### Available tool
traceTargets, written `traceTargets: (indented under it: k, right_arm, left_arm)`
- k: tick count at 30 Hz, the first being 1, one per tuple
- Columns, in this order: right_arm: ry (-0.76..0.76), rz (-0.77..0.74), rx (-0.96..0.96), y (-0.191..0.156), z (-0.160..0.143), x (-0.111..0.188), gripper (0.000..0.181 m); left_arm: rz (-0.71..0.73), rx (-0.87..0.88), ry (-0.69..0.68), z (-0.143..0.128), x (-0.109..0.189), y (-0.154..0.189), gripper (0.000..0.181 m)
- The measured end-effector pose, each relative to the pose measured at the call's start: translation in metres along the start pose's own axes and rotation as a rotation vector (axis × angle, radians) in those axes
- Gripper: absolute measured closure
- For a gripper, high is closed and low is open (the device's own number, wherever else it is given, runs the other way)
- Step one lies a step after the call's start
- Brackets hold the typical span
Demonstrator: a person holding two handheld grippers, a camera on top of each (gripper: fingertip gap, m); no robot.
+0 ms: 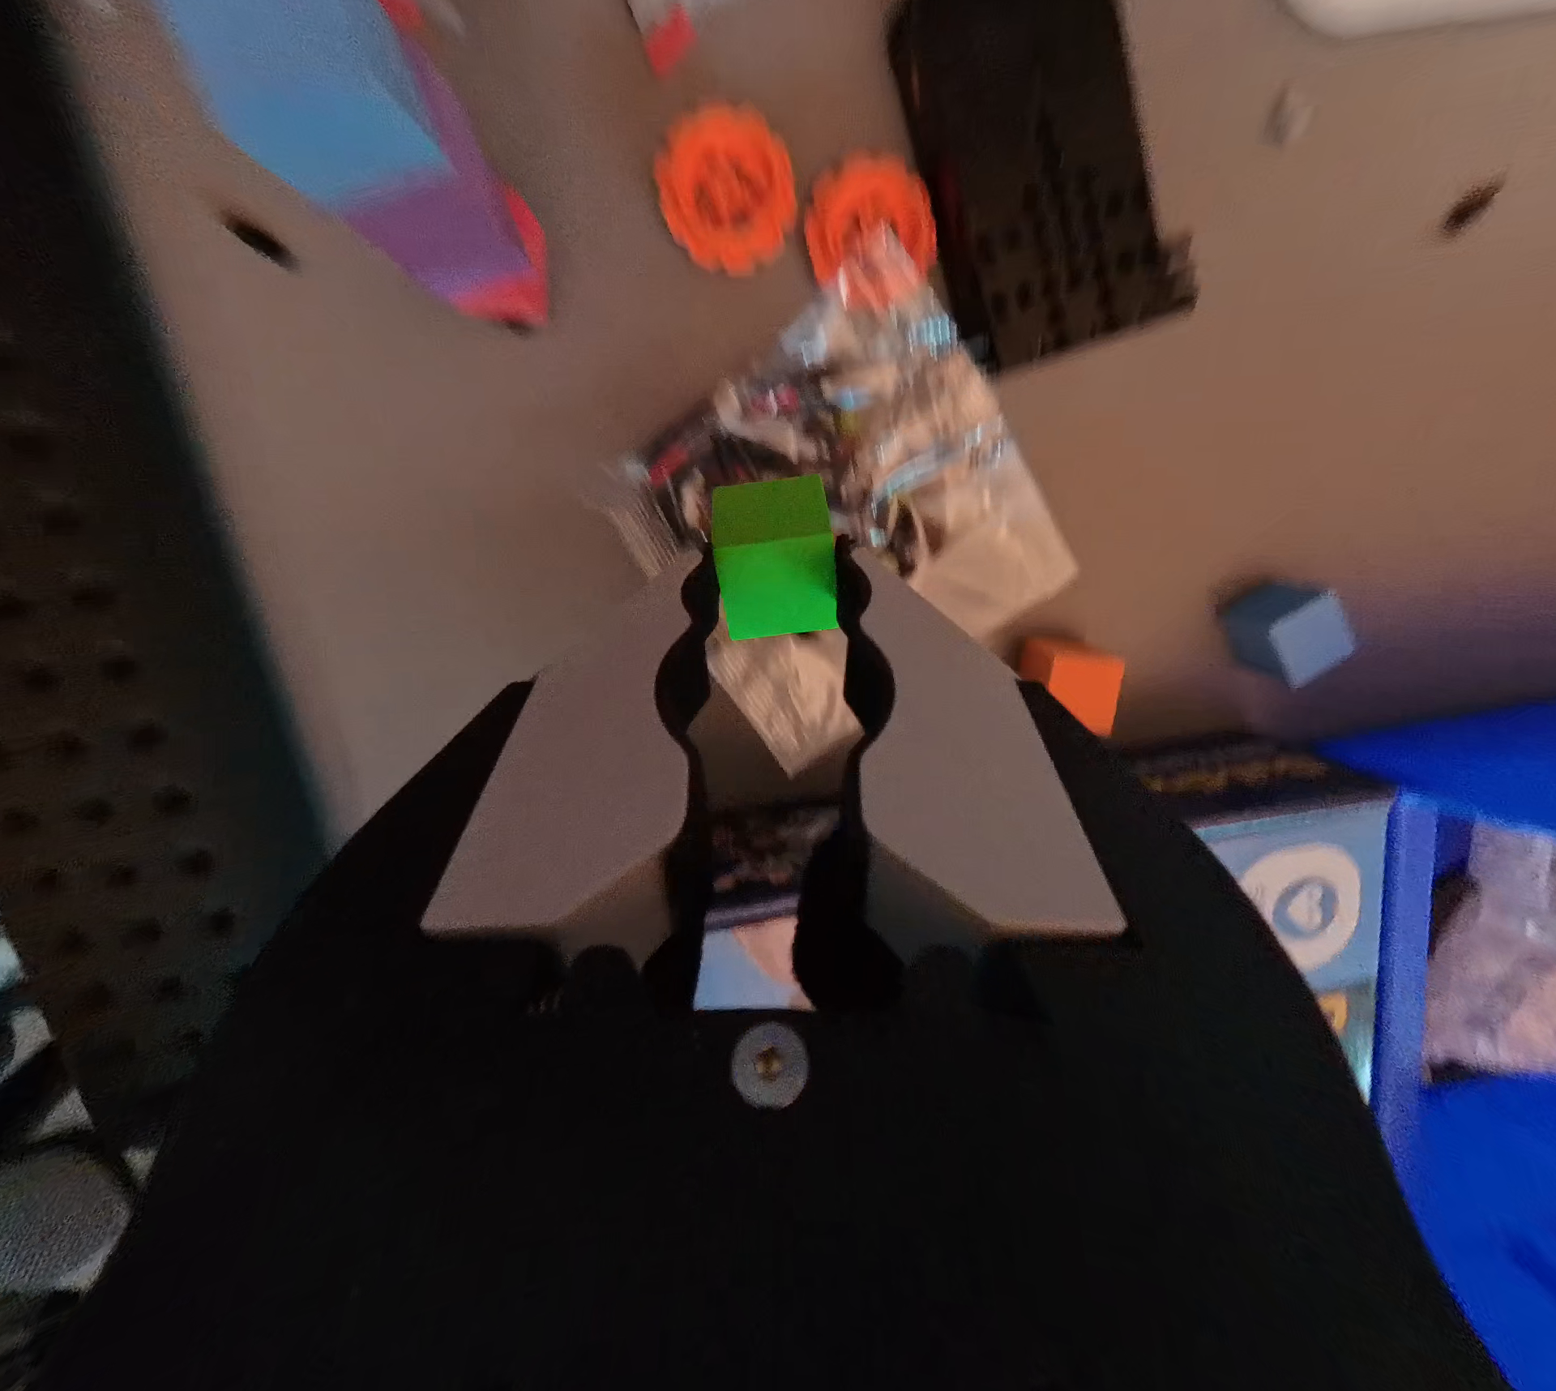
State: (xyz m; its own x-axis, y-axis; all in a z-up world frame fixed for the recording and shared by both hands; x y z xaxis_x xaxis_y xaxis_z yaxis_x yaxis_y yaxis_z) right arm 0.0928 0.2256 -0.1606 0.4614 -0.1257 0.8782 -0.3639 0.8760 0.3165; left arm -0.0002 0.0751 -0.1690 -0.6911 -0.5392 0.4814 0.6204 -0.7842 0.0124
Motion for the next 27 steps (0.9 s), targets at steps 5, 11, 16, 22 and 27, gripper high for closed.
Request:
traceTargets:
  k: [5,11,16,22,27]
  right_arm:
    - [0.360,0.086,-0.013,-0.018,0.056,0.045,0.155]
    - [0.577,0.179,-0.029,-0.039,0.081,0.059,0.154]
    - [0.611,0.215,-0.051,-0.050,0.081,0.047,0.154]
    - [0.690,0.249,-0.110,-0.057,0.078,0.039,0.154]
    - [0.718,0.253,-0.142,-0.059,0.076,0.030,0.154]
  left_arm:
    - [0.004,-0.003,0.014,0.002,0.002,0.001,0.141]
    - [0.000,-0.006,0.045,0.005,0.006,0.001,0.141]
    - [-0.006,-0.012,0.044,0.006,0.005,0.003,0.141]
    - [-0.010,-0.018,0.058,0.008,0.006,0.004,0.142]
    - [-0.008,-0.023,0.078,0.011,0.008,0.004,0.143]
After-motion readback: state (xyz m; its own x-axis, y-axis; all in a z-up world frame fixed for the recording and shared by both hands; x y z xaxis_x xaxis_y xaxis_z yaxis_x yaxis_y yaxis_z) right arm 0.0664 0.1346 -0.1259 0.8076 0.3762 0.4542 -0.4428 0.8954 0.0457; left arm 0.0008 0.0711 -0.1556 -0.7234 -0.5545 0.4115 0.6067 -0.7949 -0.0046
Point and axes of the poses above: each gripper's, where its closed fingertips meet, x back along the fingers, z out of its top, y = z × x across the jaws, the point moved 5 cm from there along x, back along the fingers, and after that the axes turned 14 degrees about -z, right-handed, at the moved point
